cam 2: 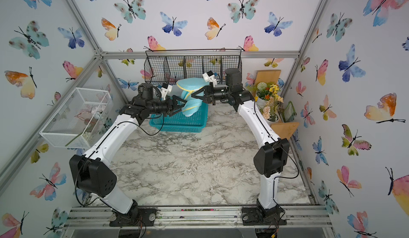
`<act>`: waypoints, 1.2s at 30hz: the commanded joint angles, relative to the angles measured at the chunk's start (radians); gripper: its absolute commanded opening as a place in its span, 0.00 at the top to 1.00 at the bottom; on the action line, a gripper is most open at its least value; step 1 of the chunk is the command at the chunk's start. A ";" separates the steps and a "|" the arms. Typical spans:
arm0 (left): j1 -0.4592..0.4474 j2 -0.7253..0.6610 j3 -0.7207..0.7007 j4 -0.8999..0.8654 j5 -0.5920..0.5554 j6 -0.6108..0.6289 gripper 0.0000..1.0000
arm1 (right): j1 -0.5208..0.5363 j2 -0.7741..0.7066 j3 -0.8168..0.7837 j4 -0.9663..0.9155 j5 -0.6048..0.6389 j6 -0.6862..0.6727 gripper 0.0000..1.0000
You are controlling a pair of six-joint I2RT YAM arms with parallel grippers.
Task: Turn the laundry bag inside out
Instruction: Turn over the laundry bag.
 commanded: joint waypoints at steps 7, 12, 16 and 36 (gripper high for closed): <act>-0.046 0.093 -0.103 -0.307 0.037 0.073 0.32 | -0.006 -0.012 0.226 -0.097 0.070 -0.193 0.98; -0.065 0.120 -0.119 -0.258 0.038 0.026 0.31 | -0.006 -0.104 -0.009 0.340 0.030 0.091 0.97; -0.084 0.136 -0.160 -0.088 0.067 -0.098 0.27 | -0.006 -0.145 -0.227 0.921 0.041 0.498 0.97; -0.058 0.142 -0.567 1.650 0.072 -1.122 0.16 | -0.014 -0.026 -0.504 1.890 0.243 1.245 0.97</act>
